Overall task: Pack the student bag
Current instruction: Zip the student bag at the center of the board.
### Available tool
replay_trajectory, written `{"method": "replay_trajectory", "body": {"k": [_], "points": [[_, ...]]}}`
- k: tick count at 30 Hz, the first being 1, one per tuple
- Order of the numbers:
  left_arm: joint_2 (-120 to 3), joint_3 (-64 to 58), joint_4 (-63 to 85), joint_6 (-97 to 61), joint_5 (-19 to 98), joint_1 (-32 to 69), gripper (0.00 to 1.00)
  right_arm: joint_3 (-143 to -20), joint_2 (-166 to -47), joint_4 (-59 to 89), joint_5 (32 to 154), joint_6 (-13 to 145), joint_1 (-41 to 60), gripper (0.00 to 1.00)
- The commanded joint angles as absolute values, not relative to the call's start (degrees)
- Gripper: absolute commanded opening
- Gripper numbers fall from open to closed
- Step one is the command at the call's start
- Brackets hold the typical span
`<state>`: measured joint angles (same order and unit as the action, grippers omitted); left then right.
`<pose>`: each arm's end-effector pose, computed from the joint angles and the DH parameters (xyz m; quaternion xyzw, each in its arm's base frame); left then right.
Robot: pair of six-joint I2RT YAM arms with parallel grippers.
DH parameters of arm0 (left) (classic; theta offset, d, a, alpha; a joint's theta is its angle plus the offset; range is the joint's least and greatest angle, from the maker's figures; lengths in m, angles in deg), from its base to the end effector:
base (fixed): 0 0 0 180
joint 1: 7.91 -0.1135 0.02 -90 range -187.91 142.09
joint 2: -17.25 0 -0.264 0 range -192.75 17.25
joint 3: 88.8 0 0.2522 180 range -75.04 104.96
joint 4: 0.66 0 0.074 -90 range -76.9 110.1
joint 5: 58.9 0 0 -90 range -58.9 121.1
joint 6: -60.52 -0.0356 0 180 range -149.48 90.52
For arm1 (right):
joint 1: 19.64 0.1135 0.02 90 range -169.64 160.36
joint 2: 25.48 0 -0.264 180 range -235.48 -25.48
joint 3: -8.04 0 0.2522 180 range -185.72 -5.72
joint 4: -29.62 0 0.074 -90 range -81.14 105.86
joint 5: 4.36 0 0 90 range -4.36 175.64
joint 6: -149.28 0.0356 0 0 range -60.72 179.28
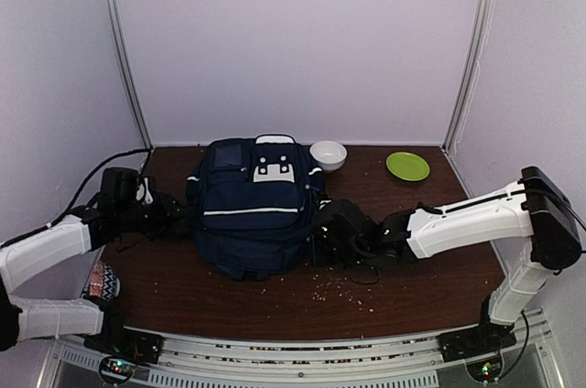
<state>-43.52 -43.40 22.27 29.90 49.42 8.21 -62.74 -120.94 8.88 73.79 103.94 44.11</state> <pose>0.2071 -0.0715 0.2102 -0.2630 0.8515 -0.3768 0.2526 0.1617 0.3113 0.1935 -0.1140 0.9141 0.2501 0.2981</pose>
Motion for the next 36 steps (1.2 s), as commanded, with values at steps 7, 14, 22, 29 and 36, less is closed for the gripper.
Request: {"method": "replay_trajectory", "body": {"k": [7, 14, 22, 29, 36], "points": [[-25.4, -42.5, 34.8, 36.8, 32.7, 27.8, 0.95, -64.7, -118.5, 4.0, 72.5, 102.3, 44.0, 0.0], [-41.3, -33.5, 31.8, 47.0, 27.2, 40.4, 0.98, -64.3, -119.0, 4.6, 72.6, 102.0, 44.0, 0.0], [-55.6, -26.3, 26.9, 51.4, 28.4, 43.3, 0.98, -65.1, -119.6, 5.0, 73.3, 100.7, 44.0, 0.0], [-65.4, -22.6, 23.7, 52.4, 32.8, 43.5, 0.98, -65.0, -119.6, 5.6, 74.5, 99.7, 44.2, 0.0], [-68.5, -23.3, 21.6, 53.1, 34.7, 43.5, 0.98, -65.2, -120.1, 5.8, 74.6, 98.8, 44.3, 0.0]]}}
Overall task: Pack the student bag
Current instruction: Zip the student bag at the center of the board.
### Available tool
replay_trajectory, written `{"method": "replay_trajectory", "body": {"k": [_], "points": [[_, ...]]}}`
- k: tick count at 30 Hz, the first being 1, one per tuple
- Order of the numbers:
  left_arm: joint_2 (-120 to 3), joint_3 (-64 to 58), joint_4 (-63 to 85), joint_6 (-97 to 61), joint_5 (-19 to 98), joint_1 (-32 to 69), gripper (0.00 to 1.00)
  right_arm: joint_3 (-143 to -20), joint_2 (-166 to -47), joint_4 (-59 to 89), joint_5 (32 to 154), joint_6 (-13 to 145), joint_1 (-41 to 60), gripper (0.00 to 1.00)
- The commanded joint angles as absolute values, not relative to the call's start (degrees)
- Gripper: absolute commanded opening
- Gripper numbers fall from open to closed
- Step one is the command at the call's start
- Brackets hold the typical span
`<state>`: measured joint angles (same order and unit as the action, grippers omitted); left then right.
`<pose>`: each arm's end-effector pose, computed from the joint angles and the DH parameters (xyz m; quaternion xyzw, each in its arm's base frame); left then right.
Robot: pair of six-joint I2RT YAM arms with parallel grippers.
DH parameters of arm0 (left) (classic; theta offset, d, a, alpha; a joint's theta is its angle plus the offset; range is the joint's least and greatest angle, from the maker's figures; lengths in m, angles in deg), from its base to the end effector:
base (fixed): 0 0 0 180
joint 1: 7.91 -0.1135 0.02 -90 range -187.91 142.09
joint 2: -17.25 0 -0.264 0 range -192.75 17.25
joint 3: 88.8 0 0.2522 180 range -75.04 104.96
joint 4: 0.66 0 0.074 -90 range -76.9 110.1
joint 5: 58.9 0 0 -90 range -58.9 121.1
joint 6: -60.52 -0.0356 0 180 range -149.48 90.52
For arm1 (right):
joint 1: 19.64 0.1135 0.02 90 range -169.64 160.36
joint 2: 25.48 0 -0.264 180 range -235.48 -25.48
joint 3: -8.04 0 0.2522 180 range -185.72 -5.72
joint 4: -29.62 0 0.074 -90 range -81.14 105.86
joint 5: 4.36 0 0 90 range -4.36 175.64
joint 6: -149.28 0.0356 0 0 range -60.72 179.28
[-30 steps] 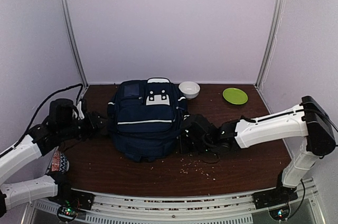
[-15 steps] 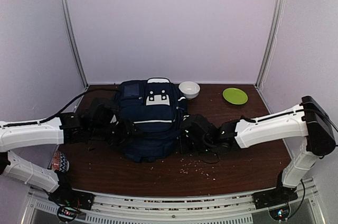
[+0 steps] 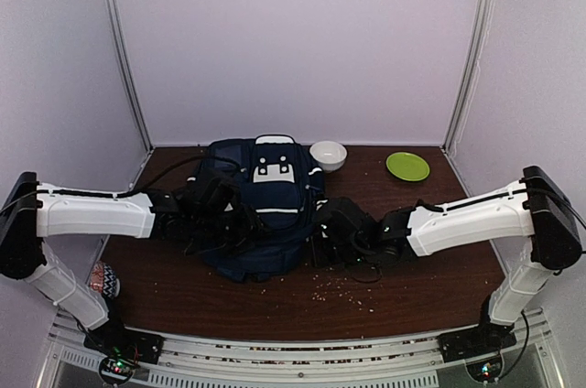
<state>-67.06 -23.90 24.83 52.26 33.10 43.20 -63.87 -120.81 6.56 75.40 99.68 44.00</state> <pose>0.1932 -0.2415 0.2150 -0.2374 0.8924 -0.3579 0.1386 0.1615 0.3117 0.1971 -0.1539 0.9127 0.2400 0.2926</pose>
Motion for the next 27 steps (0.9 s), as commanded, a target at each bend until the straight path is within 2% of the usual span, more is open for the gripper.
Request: {"method": "replay_trajectory", "body": {"k": [1, 9, 14, 21, 27], "points": [[-69.1, -23.7, 21.2, 53.1, 34.7, 43.5, 0.98, -65.3, -120.2, 5.9, 74.7, 98.7, 44.4, 0.0], [-72.1, -27.6, 13.0, 53.7, 37.6, 43.5, 0.9, -65.6, -120.2, 5.6, 74.6, 97.8, 45.0, 0.0], [-63.5, -24.1, 21.8, 50.6, 32.9, 43.5, 0.97, -65.2, -120.0, 5.9, 73.8, 98.0, 45.0, 0.0], [-52.8, -27.8, 27.0, 60.5, 26.5, 47.6, 0.98, -65.0, -120.3, 7.1, 73.1, 98.5, 45.0, 0.0], [-52.8, -28.5, 30.4, 68.0, 22.7, 55.6, 0.98, -64.2, -120.8, 7.8, 73.6, 98.2, 44.9, 0.0]]}}
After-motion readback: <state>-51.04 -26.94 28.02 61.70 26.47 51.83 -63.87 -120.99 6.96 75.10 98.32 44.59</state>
